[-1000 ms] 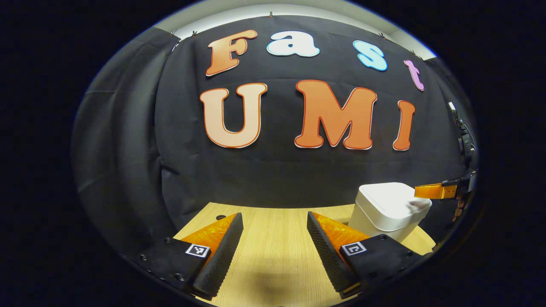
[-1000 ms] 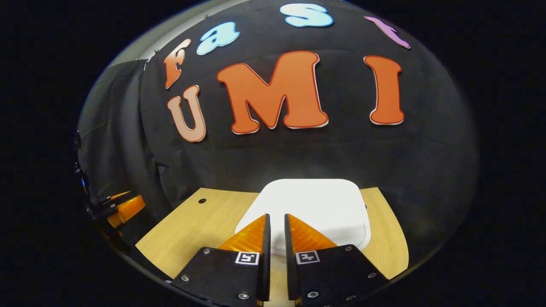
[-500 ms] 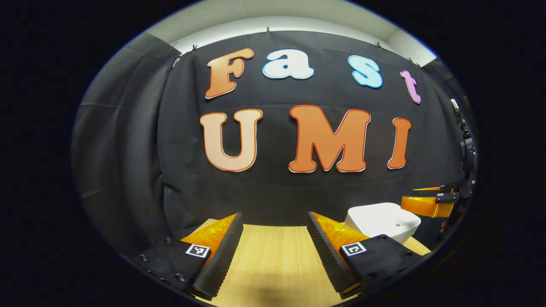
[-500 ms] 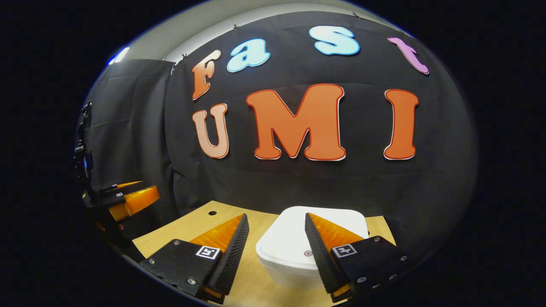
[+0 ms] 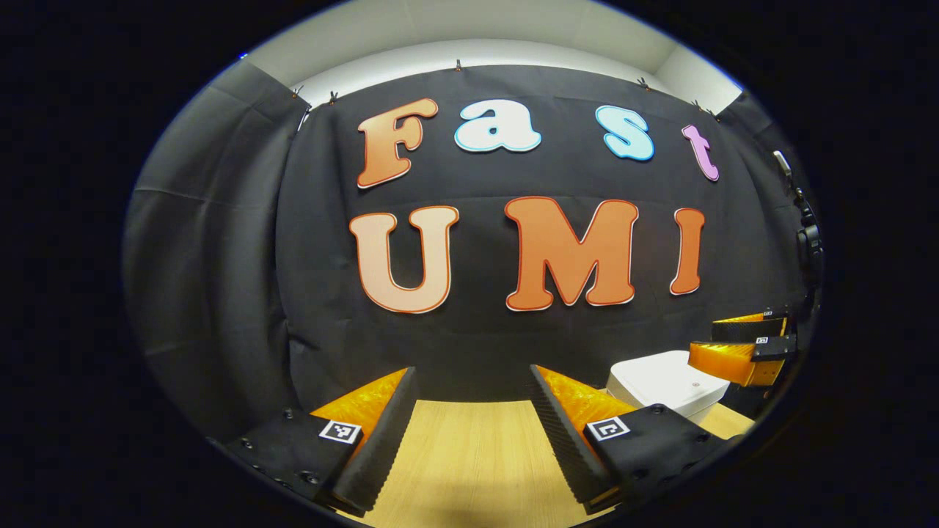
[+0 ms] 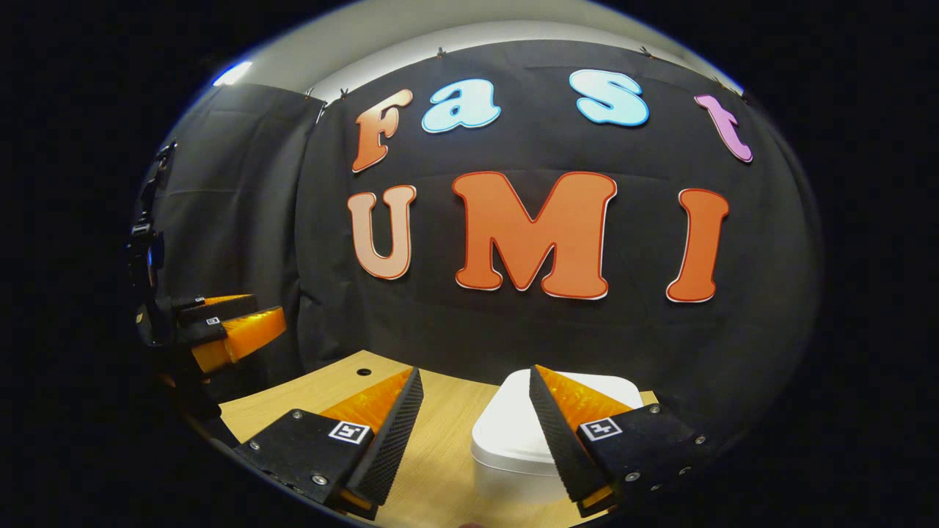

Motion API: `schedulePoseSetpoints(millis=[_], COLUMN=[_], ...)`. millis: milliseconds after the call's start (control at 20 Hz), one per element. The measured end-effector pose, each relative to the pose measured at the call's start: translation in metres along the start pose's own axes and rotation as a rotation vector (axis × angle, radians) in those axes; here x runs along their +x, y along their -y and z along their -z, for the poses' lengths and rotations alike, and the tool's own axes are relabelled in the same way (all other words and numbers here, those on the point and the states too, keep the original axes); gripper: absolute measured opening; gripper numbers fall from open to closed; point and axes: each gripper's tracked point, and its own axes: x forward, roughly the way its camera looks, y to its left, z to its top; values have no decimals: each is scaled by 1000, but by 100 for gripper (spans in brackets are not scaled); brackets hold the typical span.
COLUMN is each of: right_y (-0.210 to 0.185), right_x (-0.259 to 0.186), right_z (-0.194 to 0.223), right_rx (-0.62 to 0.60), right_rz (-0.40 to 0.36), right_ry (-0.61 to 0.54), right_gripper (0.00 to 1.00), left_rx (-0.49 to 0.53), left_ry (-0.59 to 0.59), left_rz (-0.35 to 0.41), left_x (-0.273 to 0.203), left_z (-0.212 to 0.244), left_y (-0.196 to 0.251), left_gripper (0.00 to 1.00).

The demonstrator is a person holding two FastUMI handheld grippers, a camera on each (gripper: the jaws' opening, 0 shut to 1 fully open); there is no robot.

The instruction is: Press the lid of the desktop garbage bin to open it, pick up the crumpled paper on the desktop and throw it into the bin, then pick up the pop can on the desktop and drop it into the bin, and finally close the garbage bin lid.

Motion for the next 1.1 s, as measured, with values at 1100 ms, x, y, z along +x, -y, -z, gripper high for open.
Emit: schedulePoseSetpoints(millis=[1100], right_y=[-52], right_x=[25], right_z=[15], right_rx=[16], right_rz=[80], right_ry=[-37], right_gripper=[89], left_rx=[11], left_ry=[-23], left_rz=[43], left_x=[17], left_z=[27], left_y=[-47], left_gripper=[96])
